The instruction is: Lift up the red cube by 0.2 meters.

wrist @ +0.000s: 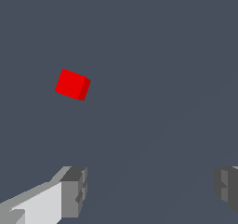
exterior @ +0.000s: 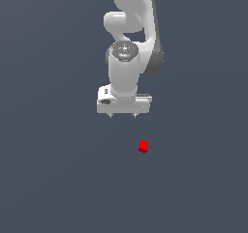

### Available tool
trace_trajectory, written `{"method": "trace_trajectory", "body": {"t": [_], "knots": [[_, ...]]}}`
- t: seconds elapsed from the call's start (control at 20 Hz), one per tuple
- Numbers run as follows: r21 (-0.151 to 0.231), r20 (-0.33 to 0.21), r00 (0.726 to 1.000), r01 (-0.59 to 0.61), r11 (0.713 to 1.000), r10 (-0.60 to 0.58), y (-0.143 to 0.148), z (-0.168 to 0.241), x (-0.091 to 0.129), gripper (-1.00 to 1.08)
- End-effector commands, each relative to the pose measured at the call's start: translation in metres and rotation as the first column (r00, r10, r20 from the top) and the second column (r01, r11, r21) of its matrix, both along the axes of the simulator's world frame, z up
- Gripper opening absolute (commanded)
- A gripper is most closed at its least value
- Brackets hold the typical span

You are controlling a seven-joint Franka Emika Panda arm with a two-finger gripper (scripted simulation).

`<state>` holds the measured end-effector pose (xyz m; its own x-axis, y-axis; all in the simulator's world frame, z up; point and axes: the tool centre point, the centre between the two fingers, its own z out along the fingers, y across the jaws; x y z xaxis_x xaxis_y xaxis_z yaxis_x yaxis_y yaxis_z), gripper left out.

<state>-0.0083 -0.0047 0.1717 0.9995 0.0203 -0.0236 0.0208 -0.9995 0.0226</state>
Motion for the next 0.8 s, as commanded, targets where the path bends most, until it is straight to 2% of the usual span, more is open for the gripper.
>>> {"method": "trace_trajectory", "body": {"t": [0.0,0.4,0.75], "knots": [[0.0,0.0,1.0,0.0,1.0,0.0,0.0,0.0,0.0,1.0],[0.002,0.002,1.0,0.029,1.0,-0.029,0.009,-0.013,0.004,1.0],[0.006,0.007,0.995,0.104,0.995,-0.104,0.032,-0.046,0.016,1.0]]}}
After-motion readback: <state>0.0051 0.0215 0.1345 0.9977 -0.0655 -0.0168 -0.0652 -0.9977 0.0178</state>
